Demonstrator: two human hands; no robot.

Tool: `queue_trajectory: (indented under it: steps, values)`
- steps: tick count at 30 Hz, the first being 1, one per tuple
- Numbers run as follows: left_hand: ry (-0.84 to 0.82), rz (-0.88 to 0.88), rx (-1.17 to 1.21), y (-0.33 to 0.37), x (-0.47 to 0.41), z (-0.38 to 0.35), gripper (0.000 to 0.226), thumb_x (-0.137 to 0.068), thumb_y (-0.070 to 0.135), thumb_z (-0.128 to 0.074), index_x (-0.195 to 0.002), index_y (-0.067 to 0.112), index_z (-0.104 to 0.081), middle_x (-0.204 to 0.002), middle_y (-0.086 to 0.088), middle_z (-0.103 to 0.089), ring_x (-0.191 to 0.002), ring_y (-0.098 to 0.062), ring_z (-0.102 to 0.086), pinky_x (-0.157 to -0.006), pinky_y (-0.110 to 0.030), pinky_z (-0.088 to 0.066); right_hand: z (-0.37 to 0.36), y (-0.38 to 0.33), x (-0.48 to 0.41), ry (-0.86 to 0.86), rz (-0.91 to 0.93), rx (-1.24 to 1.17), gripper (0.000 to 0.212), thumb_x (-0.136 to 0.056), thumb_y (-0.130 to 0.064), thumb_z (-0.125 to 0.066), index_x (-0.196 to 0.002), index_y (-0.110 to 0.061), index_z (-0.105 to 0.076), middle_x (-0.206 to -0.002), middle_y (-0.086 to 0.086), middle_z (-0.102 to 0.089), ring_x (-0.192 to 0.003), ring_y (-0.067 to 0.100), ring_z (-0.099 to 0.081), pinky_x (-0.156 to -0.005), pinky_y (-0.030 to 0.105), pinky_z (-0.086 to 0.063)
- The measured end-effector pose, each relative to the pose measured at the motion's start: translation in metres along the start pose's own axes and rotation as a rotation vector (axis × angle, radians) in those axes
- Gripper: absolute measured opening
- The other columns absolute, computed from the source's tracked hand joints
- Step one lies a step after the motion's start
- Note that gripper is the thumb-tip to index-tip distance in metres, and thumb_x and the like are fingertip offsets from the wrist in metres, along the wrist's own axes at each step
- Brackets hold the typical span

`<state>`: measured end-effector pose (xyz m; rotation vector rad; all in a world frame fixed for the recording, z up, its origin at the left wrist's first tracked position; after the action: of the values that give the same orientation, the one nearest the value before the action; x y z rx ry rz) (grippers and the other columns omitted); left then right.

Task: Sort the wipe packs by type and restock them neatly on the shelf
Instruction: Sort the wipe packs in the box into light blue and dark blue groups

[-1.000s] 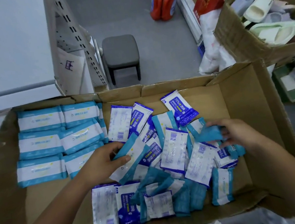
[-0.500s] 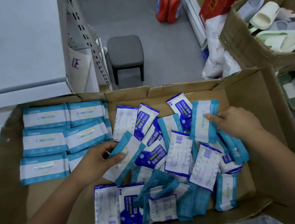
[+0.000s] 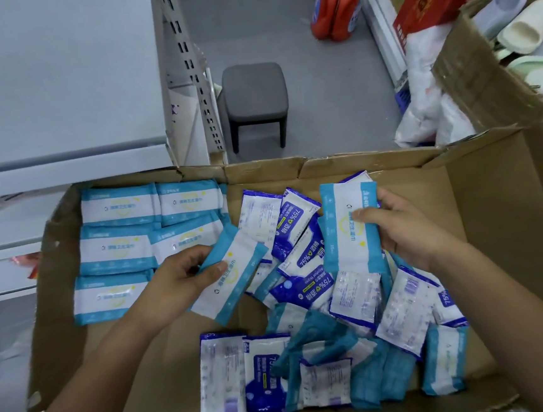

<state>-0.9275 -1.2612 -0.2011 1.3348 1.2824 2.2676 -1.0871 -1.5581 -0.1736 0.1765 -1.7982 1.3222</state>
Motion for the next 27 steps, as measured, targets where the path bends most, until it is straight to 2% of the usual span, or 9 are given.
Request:
queue_trajectory:
  steps: [2, 6, 9, 12, 15, 17, 21, 24, 27]
  values:
    - [0.008, 0.016, 0.035, 0.000, 0.002, 0.004, 0.011, -0.092, 0.021, -0.067, -0.102, 0.021, -0.073, -0.097, 0.005, -0.077, -0.083, -0.011, -0.073, -0.065, -0.020, -0.054, -0.007, -0.003, -0.002, 0.004, 0.003, -0.028, 0.025, -0.095, -0.007, -0.059, -0.117, -0.019, -0.061, -0.108, 0.008, -0.075, -0.094, 0.024, -0.074, -0.066, 0.034, -0.061]
    - [0.036, 0.027, 0.089, 0.001, 0.008, 0.011, 0.012, -0.093, 0.019, -0.067, -0.103, 0.017, -0.073, -0.096, 0.003, -0.077, -0.082, -0.012, -0.074, -0.061, -0.017, -0.054, -0.020, -0.005, -0.004, -0.051, -0.016, -0.083, 0.030, -0.096, -0.012, -0.058, -0.125, -0.020, -0.058, -0.114, 0.006, -0.074, -0.104, 0.025, -0.071, -0.083, 0.044, -0.060]
    - [0.060, 0.037, 0.115, -0.001, 0.012, 0.019, 0.015, -0.092, 0.022, -0.067, -0.106, 0.018, -0.073, -0.099, 0.003, -0.077, -0.088, -0.015, -0.074, -0.067, -0.021, -0.057, -0.031, -0.007, -0.006, -0.130, -0.014, -0.063, 0.039, -0.094, 0.000, -0.058, -0.128, -0.018, -0.056, -0.120, 0.008, -0.071, -0.108, 0.028, -0.070, -0.085, 0.045, -0.059]
    - [0.075, 0.051, 0.144, -0.004, 0.017, 0.024, 0.020, -0.090, 0.026, -0.069, -0.108, 0.019, -0.072, -0.102, 0.004, -0.077, -0.092, -0.016, -0.074, -0.079, -0.033, -0.059, -0.043, -0.014, -0.006, -0.193, 0.009, -0.023, 0.048, -0.090, 0.010, -0.057, -0.128, -0.018, -0.056, -0.121, 0.011, -0.070, -0.110, 0.029, -0.069, -0.088, 0.046, -0.058]
    - [0.089, 0.032, 0.154, -0.006, 0.021, 0.034, 0.022, -0.090, 0.023, -0.069, -0.112, 0.021, -0.070, -0.105, 0.005, -0.077, -0.095, -0.015, -0.074, -0.082, -0.035, -0.059, -0.054, -0.025, -0.007, -0.237, 0.044, 0.055, 0.048, -0.088, 0.010, -0.059, -0.123, -0.023, -0.061, -0.116, 0.009, -0.072, -0.107, 0.027, -0.070, -0.084, 0.043, -0.060]
    - [0.103, 0.018, 0.132, -0.009, 0.023, 0.042, 0.022, -0.089, 0.022, -0.070, -0.112, 0.019, -0.070, -0.105, 0.004, -0.077, -0.096, -0.016, -0.074, -0.083, -0.038, -0.059, -0.061, -0.031, -0.011, -0.253, 0.074, 0.141, 0.048, -0.086, 0.008, -0.064, -0.121, -0.025, -0.062, -0.115, 0.006, -0.073, -0.107, 0.027, -0.070, -0.089, 0.048, -0.058]
    - [0.134, 0.022, 0.002, -0.019, 0.029, 0.063, 0.009, -0.089, 0.018, -0.073, -0.098, 0.018, -0.073, -0.098, 0.004, -0.077, -0.092, -0.018, -0.074, -0.081, -0.039, -0.061, -0.074, -0.033, -0.024, -0.210, 0.118, 0.415, 0.038, -0.083, -0.004, -0.074, -0.115, -0.022, -0.066, -0.105, 0.002, -0.076, -0.096, 0.026, -0.074, -0.092, 0.055, -0.055]
    - [0.130, 0.000, -0.215, -0.025, 0.033, 0.081, 0.007, -0.090, 0.021, -0.072, -0.092, 0.027, -0.069, -0.093, 0.012, -0.075, -0.087, -0.006, -0.072, -0.074, -0.033, -0.061, -0.092, -0.027, -0.031, -0.238, 0.121, 0.614, 0.030, -0.083, -0.016, -0.077, -0.110, -0.027, -0.070, -0.103, -0.006, -0.076, -0.090, 0.017, -0.075, -0.084, 0.046, -0.059]
    - [0.150, 0.016, -0.393, -0.026, 0.034, 0.105, 0.015, -0.092, 0.025, -0.070, -0.098, 0.037, -0.065, -0.097, 0.025, -0.067, -0.082, 0.008, -0.067, -0.063, -0.016, -0.054, -0.122, -0.025, -0.038, -0.282, 0.176, 0.746, 0.022, -0.085, -0.017, -0.075, -0.101, -0.032, -0.070, -0.102, -0.011, -0.074, -0.084, 0.002, -0.071, -0.070, 0.020, -0.058]
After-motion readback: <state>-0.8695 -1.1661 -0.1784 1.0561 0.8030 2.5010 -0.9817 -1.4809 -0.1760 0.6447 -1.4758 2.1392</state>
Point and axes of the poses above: each hand's wrist, its own x-axis away from the middle knuckle, its own z-axis out of the back of the hand, y = z × x, the point moved 4 cm from there along -x, towards the middle knuckle
